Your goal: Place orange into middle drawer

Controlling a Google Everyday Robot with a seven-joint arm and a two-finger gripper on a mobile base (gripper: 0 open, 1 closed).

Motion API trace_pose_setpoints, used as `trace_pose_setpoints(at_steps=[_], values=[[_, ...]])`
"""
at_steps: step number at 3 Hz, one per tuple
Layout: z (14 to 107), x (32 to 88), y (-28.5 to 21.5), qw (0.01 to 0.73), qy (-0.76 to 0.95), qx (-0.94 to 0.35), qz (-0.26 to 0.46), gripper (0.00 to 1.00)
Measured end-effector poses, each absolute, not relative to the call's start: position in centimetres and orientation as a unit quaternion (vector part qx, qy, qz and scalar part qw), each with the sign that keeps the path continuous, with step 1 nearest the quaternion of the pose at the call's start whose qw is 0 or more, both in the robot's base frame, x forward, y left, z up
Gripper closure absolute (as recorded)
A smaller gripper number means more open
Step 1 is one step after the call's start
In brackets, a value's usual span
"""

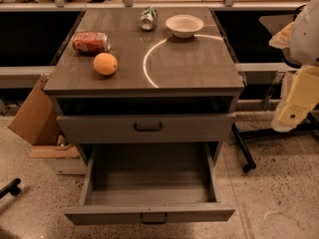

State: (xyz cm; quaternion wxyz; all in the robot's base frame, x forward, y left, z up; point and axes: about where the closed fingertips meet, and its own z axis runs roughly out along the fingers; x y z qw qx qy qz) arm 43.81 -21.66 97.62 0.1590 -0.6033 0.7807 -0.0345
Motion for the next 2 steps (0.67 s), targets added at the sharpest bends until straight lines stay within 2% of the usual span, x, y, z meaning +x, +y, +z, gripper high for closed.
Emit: trace_pose_setpoints(at_steps=[2], values=[[97.4,44.9,-20.8,0.185,0.781,-0.596,-0.011,0.00]])
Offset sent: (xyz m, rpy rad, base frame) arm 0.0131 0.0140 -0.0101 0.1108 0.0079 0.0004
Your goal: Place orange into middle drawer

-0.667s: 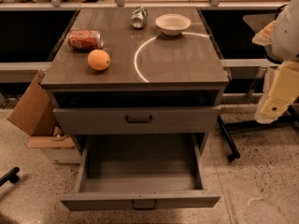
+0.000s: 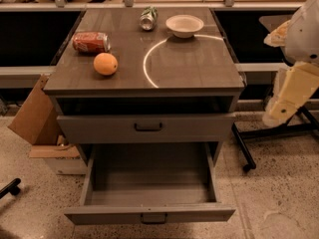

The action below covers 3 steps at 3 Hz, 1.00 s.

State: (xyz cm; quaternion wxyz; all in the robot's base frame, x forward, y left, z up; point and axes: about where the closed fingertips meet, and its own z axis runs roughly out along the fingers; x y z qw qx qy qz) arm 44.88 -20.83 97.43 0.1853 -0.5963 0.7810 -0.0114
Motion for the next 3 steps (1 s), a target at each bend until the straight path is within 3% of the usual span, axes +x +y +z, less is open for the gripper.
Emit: trace_pose_setpoints(at_steps=[2,3], values=[[96.4,51.4,-15.2,0.288,0.757,-0.579,0.090,0.00],[96.4,51.4,-15.2,0.288,0.757,-0.579,0.090,0.00]])
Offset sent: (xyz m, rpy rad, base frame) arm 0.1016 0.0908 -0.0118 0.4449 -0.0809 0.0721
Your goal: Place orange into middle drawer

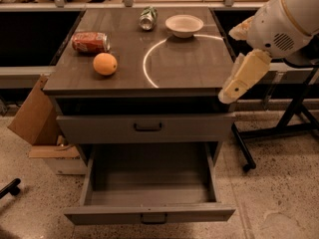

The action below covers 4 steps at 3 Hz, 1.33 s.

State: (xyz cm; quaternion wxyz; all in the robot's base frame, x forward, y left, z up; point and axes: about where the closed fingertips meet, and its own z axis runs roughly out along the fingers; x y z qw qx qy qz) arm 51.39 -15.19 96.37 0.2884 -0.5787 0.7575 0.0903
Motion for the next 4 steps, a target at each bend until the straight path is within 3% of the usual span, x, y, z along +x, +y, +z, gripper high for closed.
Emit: trace_pose_setpoints(at_steps=[4], values=[[91.8,60.2,-4.2,0.363,0.759,-0.532,0.093,0.00]])
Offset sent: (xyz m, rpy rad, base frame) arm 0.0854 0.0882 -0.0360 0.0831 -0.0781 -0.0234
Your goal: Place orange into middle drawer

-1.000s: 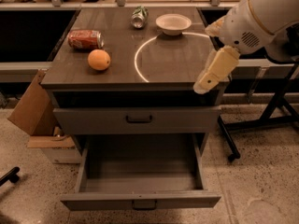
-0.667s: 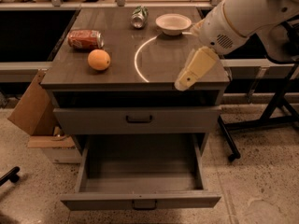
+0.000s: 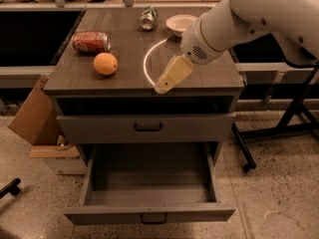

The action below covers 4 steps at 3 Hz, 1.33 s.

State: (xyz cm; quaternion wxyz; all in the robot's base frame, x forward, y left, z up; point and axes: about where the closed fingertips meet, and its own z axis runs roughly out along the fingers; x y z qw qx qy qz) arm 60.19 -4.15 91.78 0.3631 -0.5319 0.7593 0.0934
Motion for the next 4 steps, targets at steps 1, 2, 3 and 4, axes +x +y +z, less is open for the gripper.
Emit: trace_pose_setpoints(at_steps=[1,2,3,4], values=[[91.8,60.2,-4.1,0.363,0.759,-0.532,0.093,0.00],[91.3,61.4,-3.5,0.373,0.755,-0.530,0.098,0.00],[90.8,64.5,-1.9,0.401,0.738,-0.530,0.112,0.00],[90.4,67.2,0.2,0.422,0.718,-0.536,0.136,0.00]])
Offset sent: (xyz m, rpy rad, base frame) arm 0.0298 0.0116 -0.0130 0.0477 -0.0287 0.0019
